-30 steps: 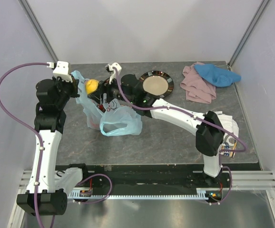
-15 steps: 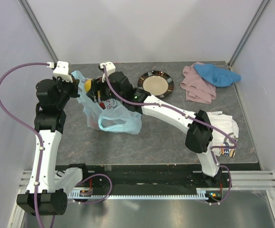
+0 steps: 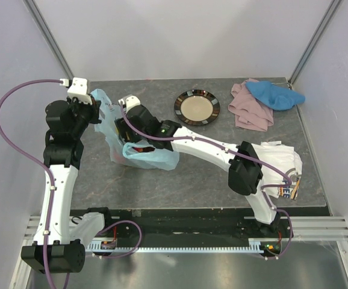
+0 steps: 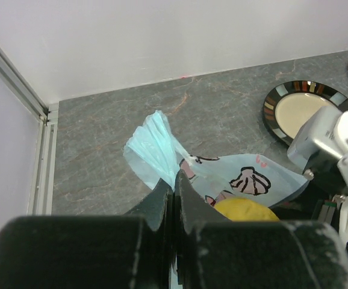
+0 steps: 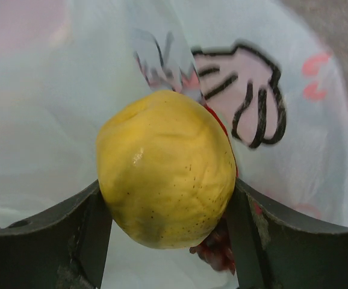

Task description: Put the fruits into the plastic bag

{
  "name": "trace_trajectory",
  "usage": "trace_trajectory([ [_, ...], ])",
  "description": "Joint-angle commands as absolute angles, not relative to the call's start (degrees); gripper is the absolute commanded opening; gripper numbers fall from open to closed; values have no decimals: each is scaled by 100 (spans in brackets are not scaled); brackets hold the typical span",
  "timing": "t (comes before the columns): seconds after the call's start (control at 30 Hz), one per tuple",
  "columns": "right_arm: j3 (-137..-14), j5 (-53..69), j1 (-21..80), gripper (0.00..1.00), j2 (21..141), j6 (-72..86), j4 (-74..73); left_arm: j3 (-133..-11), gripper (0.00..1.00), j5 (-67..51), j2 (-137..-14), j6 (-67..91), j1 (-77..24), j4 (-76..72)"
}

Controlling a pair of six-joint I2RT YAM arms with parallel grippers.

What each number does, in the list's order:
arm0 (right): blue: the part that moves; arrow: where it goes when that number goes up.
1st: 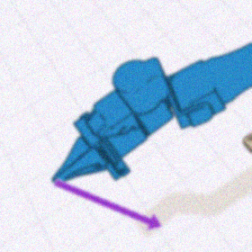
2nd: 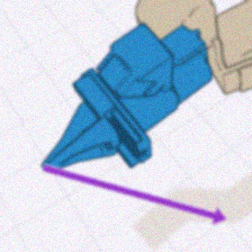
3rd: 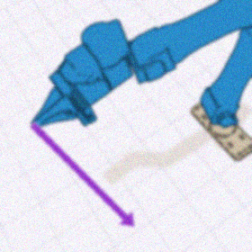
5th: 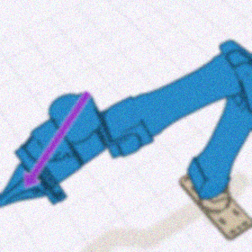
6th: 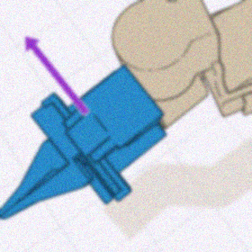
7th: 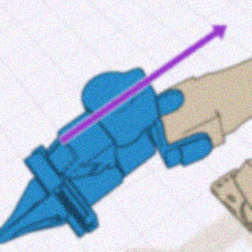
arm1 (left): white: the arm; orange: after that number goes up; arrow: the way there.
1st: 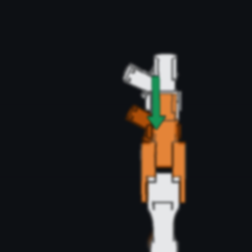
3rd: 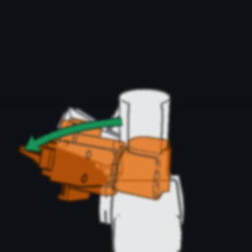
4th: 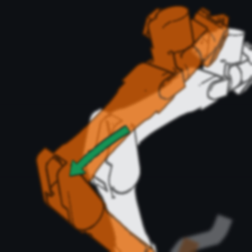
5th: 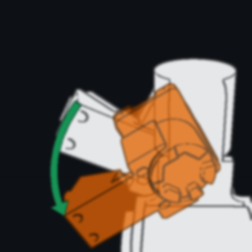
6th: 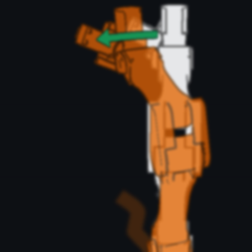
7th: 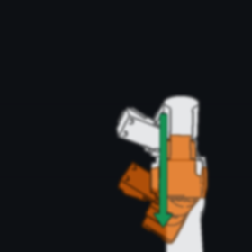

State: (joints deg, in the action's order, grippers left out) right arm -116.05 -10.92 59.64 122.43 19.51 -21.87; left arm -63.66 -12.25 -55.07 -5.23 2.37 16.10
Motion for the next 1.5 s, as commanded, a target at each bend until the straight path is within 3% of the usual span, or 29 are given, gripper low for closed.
trace_trajectory([
  [0.0, -10952, -1608, 5941, 55, 11813, 1854, -2373, -6398, 1, -1318, -5414, -387, 220, 1406],
  [0.3, -10547, -1820, 5941, 66, 11513, 1907, -2417, -6407, 1, -1327, -5414, -396, 220, 1406],
  [0.4, -10600, -1714, 5941, 81, 11522, 1890, -2417, -6390, 2, -1327, -5414, -387, 220, 1406],
  [0.47, -10635, -1653, 5941, 85, 11514, 1872, -2417, -6398, 2, -1327, -5414, -396, 220, 1397],
  [0.5, -10652, -1591, 5941, 98, 11505, 1837, -2417, -6398, 2, -1336, -5414, -387, 220, 1406],
  [0.97, -10293, -881, 5941, 98, 11057, 1784, -1706, -6398, 2, -1362, -5405, -369, 211, 1406],
  [1.3, -8447, -134, 5933, 98, 8968, 1513, 1053, -6398, 2, -1380, -5397, -360, 211, 1397],
  [1.47, -8086, 202, 5941, 98, 8359, 1117, 837, -6398, 1, -1354, -5396, -369, 211, 1397],
])
